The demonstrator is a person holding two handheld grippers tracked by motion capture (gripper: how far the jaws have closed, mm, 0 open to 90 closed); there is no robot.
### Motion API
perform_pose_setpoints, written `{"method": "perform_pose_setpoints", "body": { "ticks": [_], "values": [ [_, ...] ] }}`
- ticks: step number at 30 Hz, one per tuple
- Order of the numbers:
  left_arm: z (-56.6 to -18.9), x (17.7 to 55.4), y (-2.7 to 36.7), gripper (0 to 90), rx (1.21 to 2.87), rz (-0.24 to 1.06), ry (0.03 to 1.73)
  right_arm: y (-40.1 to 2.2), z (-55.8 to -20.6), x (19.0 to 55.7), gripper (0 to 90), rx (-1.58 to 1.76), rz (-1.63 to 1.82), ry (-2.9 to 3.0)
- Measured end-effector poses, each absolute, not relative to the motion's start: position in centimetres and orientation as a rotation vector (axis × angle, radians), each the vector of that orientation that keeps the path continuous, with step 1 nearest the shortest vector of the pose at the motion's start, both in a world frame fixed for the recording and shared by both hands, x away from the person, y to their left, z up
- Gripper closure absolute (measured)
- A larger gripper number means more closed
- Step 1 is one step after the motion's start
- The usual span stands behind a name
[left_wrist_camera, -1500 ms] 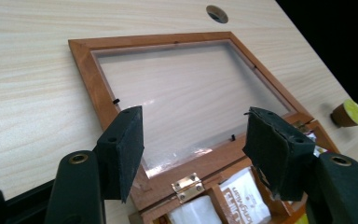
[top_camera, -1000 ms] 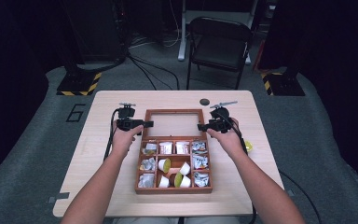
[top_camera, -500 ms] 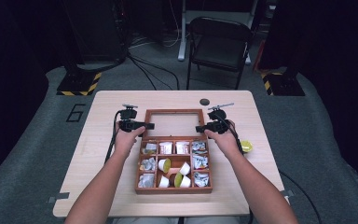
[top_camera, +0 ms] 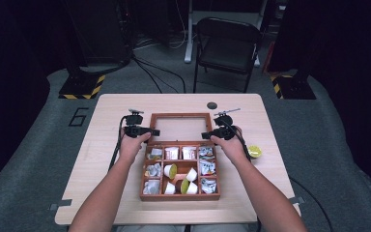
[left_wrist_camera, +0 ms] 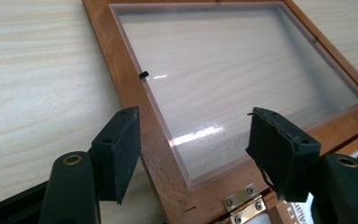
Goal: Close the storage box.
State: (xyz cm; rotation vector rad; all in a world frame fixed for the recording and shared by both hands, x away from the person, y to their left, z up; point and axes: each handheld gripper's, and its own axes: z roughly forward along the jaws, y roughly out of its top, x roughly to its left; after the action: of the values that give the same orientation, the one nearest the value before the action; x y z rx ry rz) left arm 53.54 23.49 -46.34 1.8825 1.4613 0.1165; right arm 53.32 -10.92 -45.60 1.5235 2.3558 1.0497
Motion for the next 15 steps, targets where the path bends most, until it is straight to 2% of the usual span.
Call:
{"method": "perform_pose_setpoints", "body": {
  "ticks": [15],
  "values": [
    [-46.75, 53.81, 23.51, 32.5, 1.873, 0.098, 1.487, -10.81, -46.38, 53.80, 32.2, 1.547, 1.023, 2.372]
  ]
}}
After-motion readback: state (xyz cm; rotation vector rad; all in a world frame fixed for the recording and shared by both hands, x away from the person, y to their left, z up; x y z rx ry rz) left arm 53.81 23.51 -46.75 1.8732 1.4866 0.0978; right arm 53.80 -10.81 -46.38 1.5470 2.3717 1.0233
